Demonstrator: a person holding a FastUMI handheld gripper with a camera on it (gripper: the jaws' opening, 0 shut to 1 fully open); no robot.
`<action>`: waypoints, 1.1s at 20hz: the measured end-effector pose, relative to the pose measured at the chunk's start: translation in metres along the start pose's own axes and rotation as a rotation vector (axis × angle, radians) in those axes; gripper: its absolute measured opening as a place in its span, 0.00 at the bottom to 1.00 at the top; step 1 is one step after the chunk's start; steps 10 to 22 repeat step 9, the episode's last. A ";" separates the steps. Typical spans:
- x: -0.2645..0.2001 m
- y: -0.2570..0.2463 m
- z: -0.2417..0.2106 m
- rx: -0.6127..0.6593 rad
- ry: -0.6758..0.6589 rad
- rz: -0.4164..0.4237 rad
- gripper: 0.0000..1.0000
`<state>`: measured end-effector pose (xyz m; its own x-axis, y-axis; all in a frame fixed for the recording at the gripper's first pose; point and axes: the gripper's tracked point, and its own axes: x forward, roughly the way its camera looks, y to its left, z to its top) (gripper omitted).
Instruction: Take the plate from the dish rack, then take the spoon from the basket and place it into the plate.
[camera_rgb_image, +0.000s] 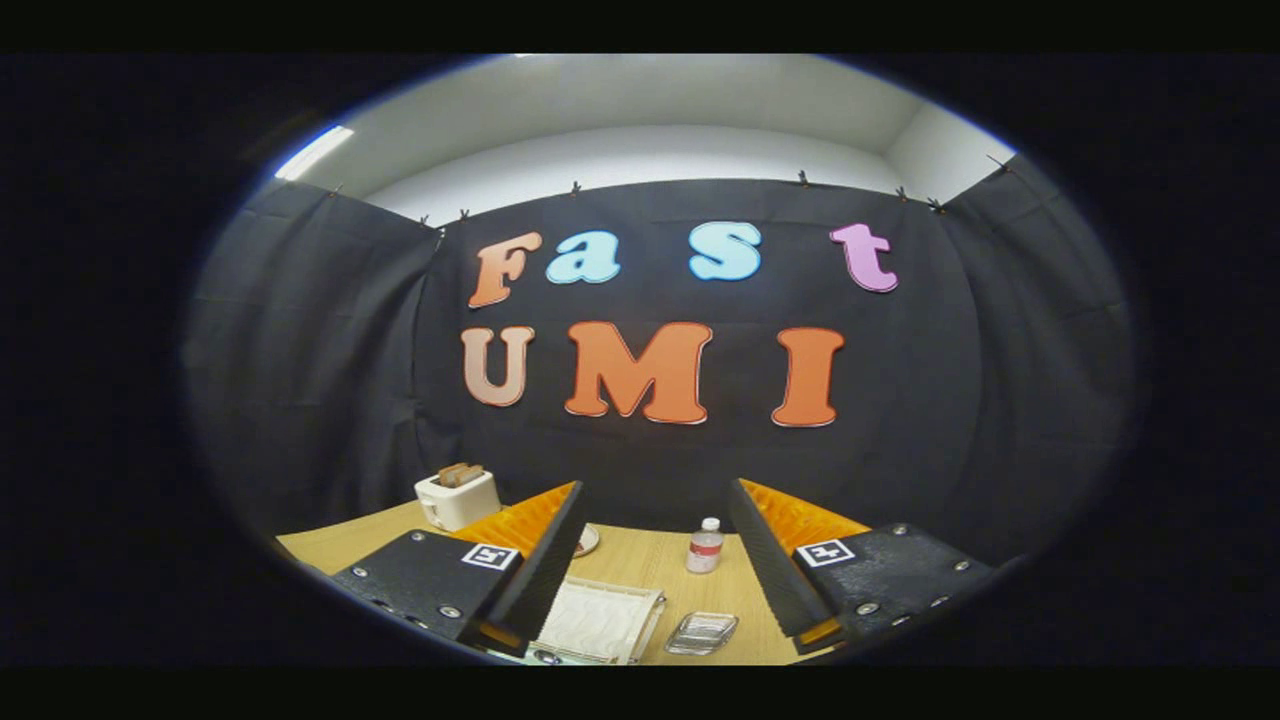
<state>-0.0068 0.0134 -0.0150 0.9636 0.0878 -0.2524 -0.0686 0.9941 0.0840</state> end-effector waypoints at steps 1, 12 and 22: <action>0.004 0.005 0.003 0.006 -0.005 0.004 0.86; 0.023 0.024 0.018 0.016 -0.045 0.020 0.86; 0.023 0.024 0.018 0.016 -0.045 0.020 0.86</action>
